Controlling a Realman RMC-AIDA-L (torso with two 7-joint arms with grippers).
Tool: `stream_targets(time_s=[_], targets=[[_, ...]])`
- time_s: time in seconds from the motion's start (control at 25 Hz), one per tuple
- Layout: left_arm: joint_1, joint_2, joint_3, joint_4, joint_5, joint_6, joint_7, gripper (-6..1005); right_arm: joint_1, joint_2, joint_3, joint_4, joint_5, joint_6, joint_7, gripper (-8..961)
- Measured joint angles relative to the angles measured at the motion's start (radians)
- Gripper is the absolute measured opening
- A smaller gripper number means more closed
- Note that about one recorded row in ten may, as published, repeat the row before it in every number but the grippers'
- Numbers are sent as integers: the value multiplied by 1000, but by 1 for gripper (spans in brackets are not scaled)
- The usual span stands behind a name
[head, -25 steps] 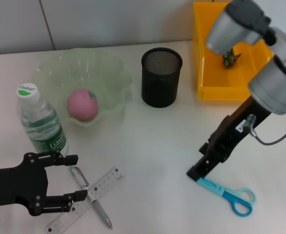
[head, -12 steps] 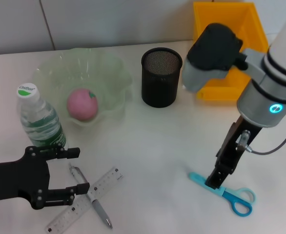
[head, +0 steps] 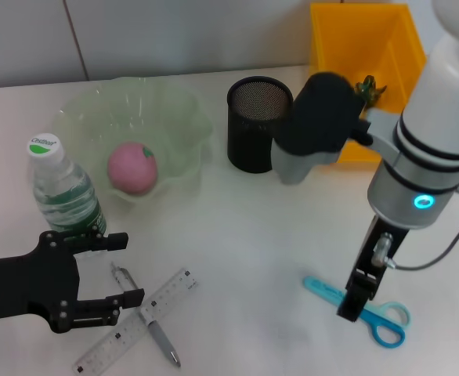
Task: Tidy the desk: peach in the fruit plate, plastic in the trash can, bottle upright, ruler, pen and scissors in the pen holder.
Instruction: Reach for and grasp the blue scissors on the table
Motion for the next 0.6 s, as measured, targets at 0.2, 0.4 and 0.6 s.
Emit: stream_targets(time_s=[0.2,0.4,0.6], targets=[[0,0,0,0,0,1,0,786,-23,1,-27,1,-30,2,12,769],[-2,-1,0,0,-1,1,1,786,-32,1,-47,8,-52,18,12,769],[-7,-1,0,-1,-1,2,0,787,-40,1,-50,20,-52,38,12,769]])
